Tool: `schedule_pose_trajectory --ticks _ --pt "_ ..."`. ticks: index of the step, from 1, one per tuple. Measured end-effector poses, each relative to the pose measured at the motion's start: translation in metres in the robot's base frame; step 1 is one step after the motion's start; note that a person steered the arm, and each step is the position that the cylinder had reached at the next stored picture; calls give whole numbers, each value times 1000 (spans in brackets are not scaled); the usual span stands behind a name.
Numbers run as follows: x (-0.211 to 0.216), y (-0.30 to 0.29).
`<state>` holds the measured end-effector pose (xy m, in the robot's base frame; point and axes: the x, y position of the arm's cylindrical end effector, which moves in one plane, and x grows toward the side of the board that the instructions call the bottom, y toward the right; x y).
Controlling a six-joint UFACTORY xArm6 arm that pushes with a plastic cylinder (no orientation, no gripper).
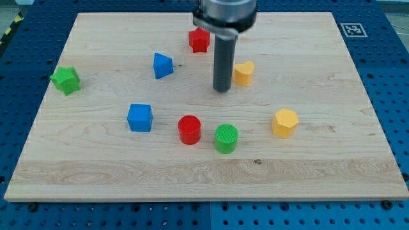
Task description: Push the yellow heart to the top of the yellow hexagon
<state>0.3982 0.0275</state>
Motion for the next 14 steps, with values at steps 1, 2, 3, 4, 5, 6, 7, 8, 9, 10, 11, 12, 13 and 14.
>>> schedule_pose_trajectory --ticks 1,2,3,4,5,6,7,8,9,10,11,12,13,14 --pt "-71 0" --pt "-115 0" --pt "-133 12" --pt "-121 28" --pt "-87 32" --pt "-66 32" --pt "-37 24" --pt "0 24" --pt "6 24" --pt "6 24" --pt "0 24" --pt "-25 27" --pt "-21 37" --pt "32 38"
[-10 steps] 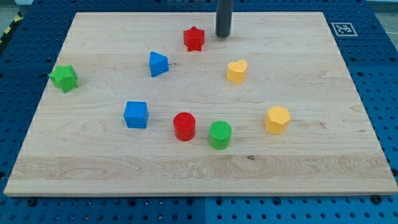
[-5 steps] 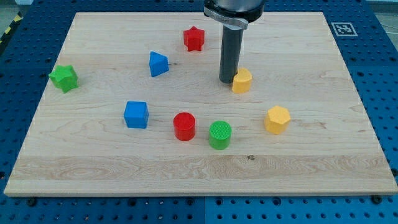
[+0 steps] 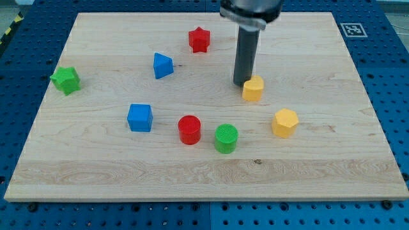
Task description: Push the yellow heart to the top of the yellow hexagon
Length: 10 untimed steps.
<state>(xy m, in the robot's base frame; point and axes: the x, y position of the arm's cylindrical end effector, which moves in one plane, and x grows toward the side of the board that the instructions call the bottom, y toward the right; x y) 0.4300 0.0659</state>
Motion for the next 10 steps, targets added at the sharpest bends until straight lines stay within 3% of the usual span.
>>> schedule_pose_trajectory --ticks 1,2,5,10 --pt "45 0" --pt "63 0" --pt "35 0" --pt "10 52"
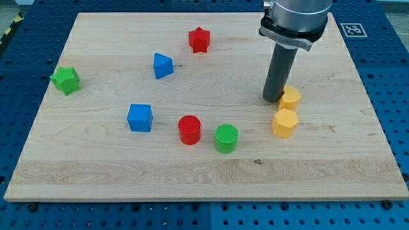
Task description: Push the yellow heart to the top of the yellow hexagon
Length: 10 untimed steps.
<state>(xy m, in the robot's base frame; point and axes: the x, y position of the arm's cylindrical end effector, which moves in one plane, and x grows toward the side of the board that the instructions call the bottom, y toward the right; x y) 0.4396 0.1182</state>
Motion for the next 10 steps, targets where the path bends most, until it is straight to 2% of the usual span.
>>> schedule_pose_trajectory --ticks 2,3,5,7,8,10 --pt "-68 22" --pt "-62 36" --pt "-6 44" --pt "75 44" --pt "94 44" --pt "88 58"
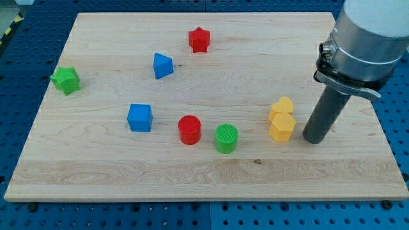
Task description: Push the yellow heart to the top of the yellow hexagon
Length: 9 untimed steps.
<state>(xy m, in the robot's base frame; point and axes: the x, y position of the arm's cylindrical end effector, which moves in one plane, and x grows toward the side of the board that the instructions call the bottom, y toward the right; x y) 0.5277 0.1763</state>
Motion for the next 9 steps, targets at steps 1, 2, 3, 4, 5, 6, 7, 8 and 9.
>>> schedule_pose_trajectory --ticks 1,2,3,4,5,6,7,8,9 --pt "0 0" --pt "-7 0" --pt "-49 0" --pt "-70 0" --pt "-70 0" --pt "-63 -4" --pt "-46 -10" --pt "-46 -14" --pt "-46 -19"
